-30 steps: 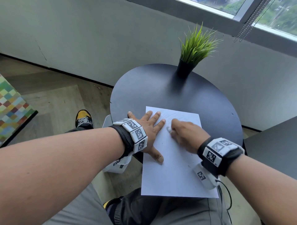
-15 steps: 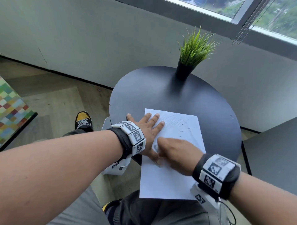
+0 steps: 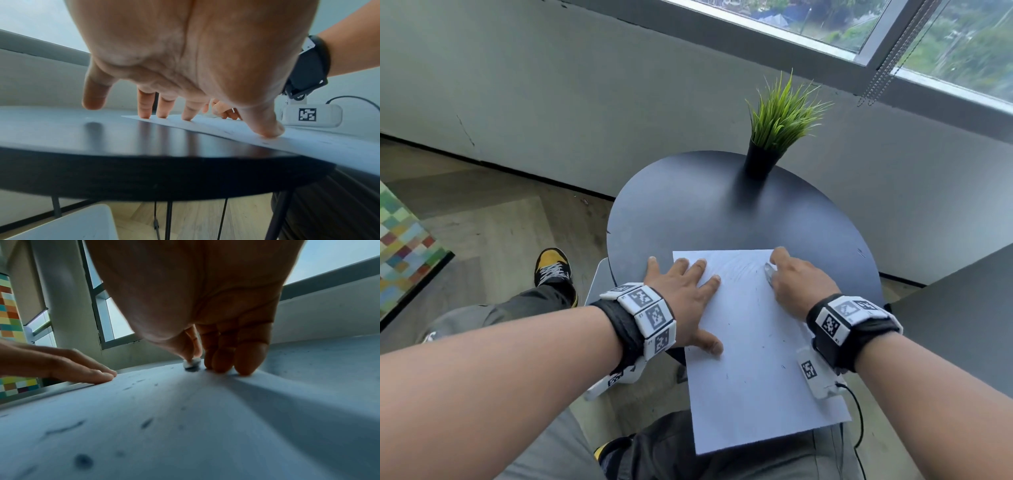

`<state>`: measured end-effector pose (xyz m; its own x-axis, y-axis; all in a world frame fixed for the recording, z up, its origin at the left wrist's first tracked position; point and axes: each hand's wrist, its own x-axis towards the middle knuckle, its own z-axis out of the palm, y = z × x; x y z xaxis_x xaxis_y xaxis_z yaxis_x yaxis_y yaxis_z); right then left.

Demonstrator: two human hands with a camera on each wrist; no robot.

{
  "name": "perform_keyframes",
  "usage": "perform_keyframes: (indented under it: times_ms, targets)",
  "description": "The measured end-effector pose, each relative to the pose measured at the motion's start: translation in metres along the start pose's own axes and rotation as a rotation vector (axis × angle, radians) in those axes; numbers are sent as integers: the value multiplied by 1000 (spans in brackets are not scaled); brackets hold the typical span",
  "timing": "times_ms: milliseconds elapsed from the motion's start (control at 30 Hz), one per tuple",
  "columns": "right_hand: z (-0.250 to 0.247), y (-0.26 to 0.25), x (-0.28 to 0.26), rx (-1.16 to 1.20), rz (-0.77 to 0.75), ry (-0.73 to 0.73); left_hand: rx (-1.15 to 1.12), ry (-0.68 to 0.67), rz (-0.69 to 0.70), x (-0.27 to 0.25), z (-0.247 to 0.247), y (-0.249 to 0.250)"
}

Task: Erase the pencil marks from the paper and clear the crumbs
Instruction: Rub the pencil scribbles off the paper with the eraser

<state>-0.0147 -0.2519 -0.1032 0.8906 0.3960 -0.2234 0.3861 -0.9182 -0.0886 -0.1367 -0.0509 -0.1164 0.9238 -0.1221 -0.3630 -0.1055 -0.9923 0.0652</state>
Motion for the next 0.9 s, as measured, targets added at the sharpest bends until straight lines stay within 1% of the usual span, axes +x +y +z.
perform_keyframes:
  times_ms: [100, 133, 200, 300, 367, 433, 533, 567, 600, 633, 733, 767, 800, 833, 900]
  targets:
    - [2, -5, -5, -44, -56, 21, 49, 103, 12, -1, -8, 2]
    - [3, -6, -6, -60, -79, 25, 47, 119, 11, 0, -12, 2]
    - [2, -9, -7, -32, -78, 30, 33, 132, 12, 6, -18, 3]
    - [-4, -11, -7, -26, -86, -3, 4, 125, 34, 18, -23, 5]
    - [-6, -17, -14, -6, -121, -7, -1, 105, 33, 23, -25, 5]
    - [-5, -28, -29, -7, -194, -35, 22, 91, 36, 25, -24, 2]
    - [6, -46, -56, -43, -353, -155, 54, 71, 59, 27, -19, -4]
    - [8, -48, -60, -49, -376, -182, 58, 56, 66, 29, -18, -6]
    - [8, -48, -57, -48, -377, -181, 52, 27, 68, 31, -16, -6]
    - [6, -46, -48, -44, -340, -164, 43, -12, 66, 33, -16, -7]
    - [-7, -31, -15, 37, -148, -117, 25, -89, 60, 38, -17, -6]
    - [-8, -27, -10, 35, -137, -110, 19, -102, 57, 39, -17, -6]
    - [-8, -27, -11, 12, -163, -110, 12, -114, 52, 40, -18, -6]
    - [-5, -29, -16, -17, -219, -122, 8, -123, 46, 41, -19, -7]
    - [6, -38, -40, -72, -390, -165, 14, -137, 33, 44, -22, -7]
